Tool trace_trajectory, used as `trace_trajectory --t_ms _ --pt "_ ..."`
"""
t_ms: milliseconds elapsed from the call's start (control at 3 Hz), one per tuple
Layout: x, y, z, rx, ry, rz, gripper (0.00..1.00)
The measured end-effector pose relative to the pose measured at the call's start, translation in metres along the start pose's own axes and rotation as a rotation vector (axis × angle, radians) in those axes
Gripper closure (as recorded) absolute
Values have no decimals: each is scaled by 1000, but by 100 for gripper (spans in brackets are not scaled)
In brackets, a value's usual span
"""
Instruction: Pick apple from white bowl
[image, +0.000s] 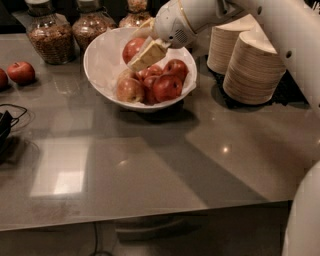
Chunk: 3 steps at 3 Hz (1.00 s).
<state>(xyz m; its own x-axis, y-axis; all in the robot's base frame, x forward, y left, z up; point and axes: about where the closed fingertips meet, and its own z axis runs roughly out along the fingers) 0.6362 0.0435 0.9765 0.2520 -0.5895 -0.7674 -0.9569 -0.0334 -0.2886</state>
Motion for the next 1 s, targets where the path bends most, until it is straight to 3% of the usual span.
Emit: trace_trajectory --t_ms 333,667,1000 --pt "-22 27 -29 36 -74 -25 100" --pt "-31 60 -52 54 -110 -12 100" --pt "-43 128 -59 11 -134 25 100"
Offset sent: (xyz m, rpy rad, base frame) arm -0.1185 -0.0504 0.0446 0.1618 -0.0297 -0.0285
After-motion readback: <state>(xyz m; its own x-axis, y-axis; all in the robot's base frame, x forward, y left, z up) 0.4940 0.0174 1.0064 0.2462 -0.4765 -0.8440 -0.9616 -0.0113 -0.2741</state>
